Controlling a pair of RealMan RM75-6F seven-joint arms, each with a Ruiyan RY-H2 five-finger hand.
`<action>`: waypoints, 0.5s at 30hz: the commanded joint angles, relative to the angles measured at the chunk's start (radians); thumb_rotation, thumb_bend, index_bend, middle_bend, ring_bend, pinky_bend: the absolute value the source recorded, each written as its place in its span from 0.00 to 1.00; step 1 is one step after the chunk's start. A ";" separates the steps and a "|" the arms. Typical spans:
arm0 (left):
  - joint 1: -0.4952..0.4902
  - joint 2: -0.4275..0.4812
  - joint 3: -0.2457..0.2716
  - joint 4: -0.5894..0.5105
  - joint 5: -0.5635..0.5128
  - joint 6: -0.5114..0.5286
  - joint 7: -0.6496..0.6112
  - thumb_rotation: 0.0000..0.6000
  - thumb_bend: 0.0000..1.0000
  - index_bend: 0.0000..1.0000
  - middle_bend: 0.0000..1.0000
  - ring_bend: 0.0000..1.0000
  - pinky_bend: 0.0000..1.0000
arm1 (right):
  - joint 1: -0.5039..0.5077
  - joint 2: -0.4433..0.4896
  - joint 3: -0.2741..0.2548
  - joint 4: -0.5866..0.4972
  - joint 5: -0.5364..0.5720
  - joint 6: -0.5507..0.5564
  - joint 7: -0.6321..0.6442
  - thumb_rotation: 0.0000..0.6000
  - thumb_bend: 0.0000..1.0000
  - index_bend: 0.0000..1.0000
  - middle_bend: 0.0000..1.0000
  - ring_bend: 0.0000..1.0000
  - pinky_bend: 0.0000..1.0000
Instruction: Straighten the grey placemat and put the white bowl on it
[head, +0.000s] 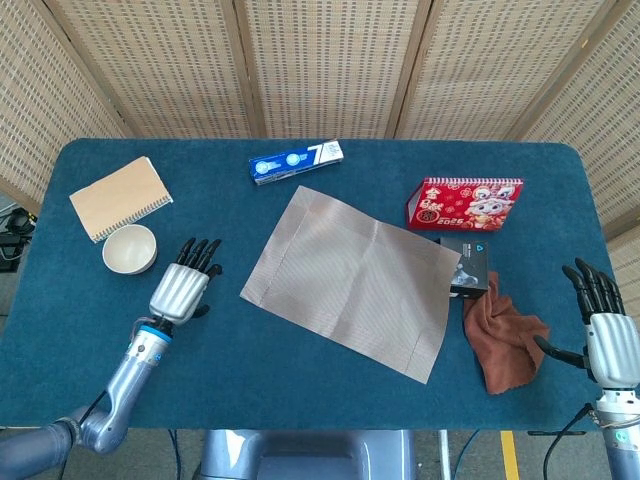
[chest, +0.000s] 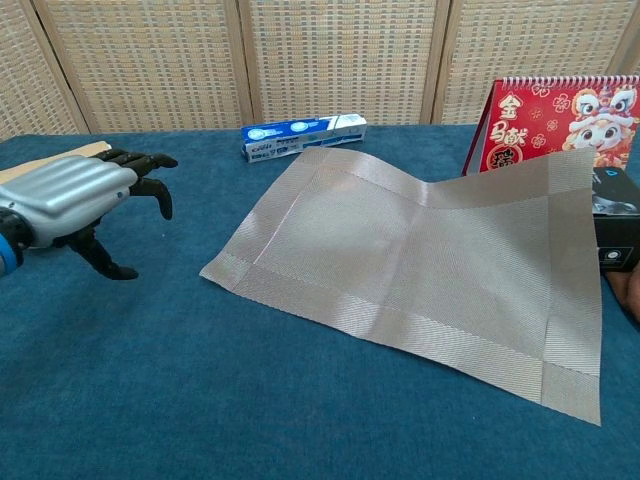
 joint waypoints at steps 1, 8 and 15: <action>-0.039 -0.070 -0.010 0.077 -0.026 -0.022 0.025 1.00 0.10 0.32 0.00 0.00 0.00 | -0.001 0.006 0.004 -0.003 0.002 -0.004 0.018 1.00 0.12 0.10 0.00 0.00 0.00; -0.088 -0.171 -0.010 0.182 -0.035 -0.033 0.027 1.00 0.09 0.29 0.00 0.00 0.00 | -0.002 0.013 0.012 -0.006 0.001 -0.007 0.047 1.00 0.12 0.10 0.00 0.00 0.00; -0.119 -0.232 -0.010 0.249 -0.043 -0.028 0.040 1.00 0.10 0.29 0.00 0.00 0.00 | -0.004 0.019 0.015 -0.013 0.001 -0.014 0.073 1.00 0.12 0.10 0.00 0.00 0.00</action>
